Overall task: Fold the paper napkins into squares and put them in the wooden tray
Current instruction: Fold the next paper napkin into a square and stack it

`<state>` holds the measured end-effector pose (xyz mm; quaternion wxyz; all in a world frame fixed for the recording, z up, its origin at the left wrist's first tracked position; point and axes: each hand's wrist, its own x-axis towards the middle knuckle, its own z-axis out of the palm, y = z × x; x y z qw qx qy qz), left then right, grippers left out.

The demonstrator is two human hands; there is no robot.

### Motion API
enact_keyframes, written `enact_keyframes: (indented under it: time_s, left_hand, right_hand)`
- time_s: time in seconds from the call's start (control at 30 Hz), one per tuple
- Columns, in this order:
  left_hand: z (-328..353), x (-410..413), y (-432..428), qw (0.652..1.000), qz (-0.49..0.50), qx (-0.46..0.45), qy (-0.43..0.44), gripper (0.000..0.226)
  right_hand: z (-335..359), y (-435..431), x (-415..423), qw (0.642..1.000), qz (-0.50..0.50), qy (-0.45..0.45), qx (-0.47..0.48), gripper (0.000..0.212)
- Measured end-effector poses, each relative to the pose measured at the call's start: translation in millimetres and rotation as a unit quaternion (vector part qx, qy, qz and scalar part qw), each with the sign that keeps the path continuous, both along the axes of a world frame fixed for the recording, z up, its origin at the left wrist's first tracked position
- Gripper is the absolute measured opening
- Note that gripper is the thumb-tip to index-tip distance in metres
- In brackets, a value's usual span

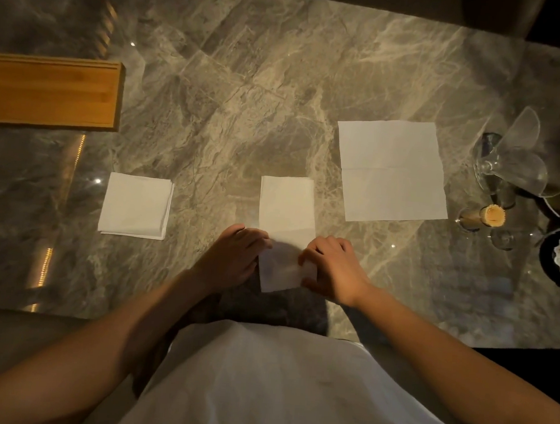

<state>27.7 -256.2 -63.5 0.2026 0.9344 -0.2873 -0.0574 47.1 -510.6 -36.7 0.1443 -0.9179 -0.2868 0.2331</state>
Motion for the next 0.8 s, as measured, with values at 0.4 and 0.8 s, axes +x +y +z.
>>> enact_keyframes:
  time_s: [0.4,0.8]
  left_hand:
    - [1,10,-9,0.990,0.116,-0.076,0.040,0.019]
    - [9,17,-8,0.973,0.146,-0.150,0.100,0.011]
  right_hand:
    - [17,1,21,0.983,-0.096,0.078,0.138,0.019]
    - [8,3,25,0.973,-0.178,0.110,0.097,0.034]
